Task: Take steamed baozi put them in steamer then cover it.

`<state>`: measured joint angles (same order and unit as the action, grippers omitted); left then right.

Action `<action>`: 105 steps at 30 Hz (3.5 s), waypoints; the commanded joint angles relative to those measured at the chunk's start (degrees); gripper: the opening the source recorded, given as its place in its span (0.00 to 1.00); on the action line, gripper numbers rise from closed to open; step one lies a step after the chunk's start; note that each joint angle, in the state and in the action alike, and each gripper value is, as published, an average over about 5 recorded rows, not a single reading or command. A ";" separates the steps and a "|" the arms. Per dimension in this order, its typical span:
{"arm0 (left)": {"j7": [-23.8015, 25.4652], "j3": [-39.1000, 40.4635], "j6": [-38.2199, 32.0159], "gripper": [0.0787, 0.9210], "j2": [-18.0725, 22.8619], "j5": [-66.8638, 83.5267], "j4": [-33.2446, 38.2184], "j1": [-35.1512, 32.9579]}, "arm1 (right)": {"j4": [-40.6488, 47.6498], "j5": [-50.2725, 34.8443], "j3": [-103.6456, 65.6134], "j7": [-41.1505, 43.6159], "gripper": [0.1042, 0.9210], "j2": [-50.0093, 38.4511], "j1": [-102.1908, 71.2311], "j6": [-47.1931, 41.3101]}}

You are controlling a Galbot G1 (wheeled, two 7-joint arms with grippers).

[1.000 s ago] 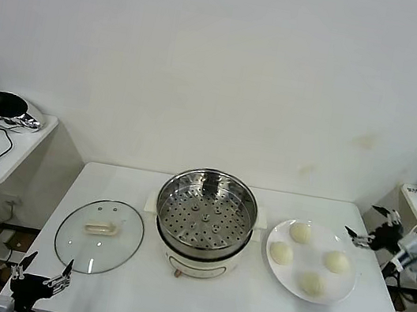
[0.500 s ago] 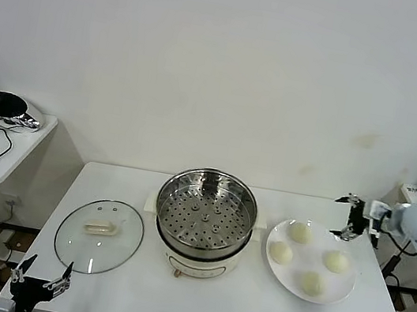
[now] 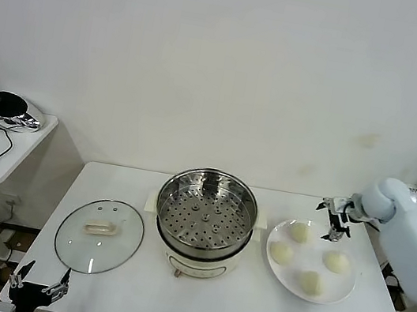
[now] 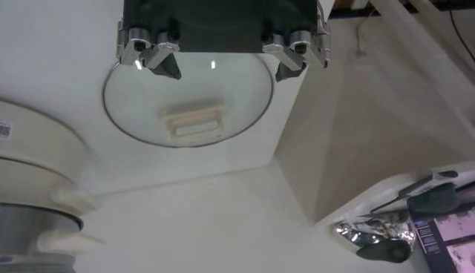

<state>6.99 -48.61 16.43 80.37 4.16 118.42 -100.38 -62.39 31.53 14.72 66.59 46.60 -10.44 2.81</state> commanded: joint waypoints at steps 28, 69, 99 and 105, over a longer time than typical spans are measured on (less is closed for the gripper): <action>0.33 0.94 0.09 0.88 0.97 -0.10 -1.03 0.58 | 17.50 7.47 -0.26 -6.51 0.88 11.40 1.07 1.67; 0.51 1.44 0.01 0.88 0.42 -0.08 -2.06 3.34 | 4.11 -20.01 19.03 3.08 0.44 0.76 24.94 -2.58; -0.71 -0.97 -1.16 0.88 3.18 0.16 0.52 0.39 | 4.59 -20.95 35.17 5.67 0.47 22.54 39.69 44.63; -0.96 -1.29 -1.30 0.88 3.90 -0.04 0.60 -0.59 | 3.19 -15.22 35.50 5.10 0.47 24.77 36.97 44.76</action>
<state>6.22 -49.69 15.26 83.35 4.28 118.89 -99.96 -55.86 6.86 48.10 72.85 66.31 27.85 34.71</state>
